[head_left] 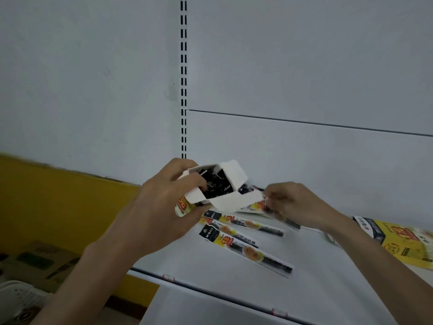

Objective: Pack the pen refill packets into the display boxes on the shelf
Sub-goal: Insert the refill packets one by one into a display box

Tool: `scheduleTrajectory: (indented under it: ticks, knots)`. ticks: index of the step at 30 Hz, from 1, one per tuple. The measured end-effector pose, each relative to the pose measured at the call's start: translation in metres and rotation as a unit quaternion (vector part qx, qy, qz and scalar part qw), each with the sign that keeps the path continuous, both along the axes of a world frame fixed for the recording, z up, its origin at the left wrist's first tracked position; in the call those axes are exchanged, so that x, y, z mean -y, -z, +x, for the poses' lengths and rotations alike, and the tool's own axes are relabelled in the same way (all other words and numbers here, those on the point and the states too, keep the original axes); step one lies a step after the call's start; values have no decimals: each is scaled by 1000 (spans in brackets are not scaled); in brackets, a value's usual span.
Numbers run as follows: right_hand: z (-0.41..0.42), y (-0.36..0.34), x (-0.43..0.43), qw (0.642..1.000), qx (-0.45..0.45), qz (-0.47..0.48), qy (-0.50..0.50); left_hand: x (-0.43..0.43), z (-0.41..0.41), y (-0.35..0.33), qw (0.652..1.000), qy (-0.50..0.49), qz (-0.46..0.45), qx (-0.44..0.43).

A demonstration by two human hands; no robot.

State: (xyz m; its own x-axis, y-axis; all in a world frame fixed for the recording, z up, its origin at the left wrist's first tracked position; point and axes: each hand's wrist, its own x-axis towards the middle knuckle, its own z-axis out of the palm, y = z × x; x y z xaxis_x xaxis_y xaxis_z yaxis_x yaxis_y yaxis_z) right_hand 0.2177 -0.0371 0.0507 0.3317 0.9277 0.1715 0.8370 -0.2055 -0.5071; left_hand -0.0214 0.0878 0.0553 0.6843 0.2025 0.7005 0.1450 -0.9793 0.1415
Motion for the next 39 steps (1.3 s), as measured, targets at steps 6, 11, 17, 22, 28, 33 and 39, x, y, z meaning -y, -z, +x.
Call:
scheduleTrajectory:
  ticks: [6,11,17,22,28,33,39]
  knots:
    - [-12,-21,-11,970,-160,178,53,-1,-1,3,1000,3,12,6]
    - [-21,-23,-18,953,-247,141,101,-1,-1,6,1000,-1,13,22]
    - [-24,-36,-14,952,-263,112,108,0,0,7,999,-3,38,14]
    - [-32,-44,-7,969,-200,127,62,1,1,7,998,12,55,24]
    - [-42,-51,-4,965,-191,177,9,-1,1,9,997,-3,72,27]
    - [-47,-63,-2,955,-161,251,5,3,2,3,997,-26,65,23]
    - [-55,-74,1,940,-107,323,-13,13,2,-3,998,-44,49,-1]
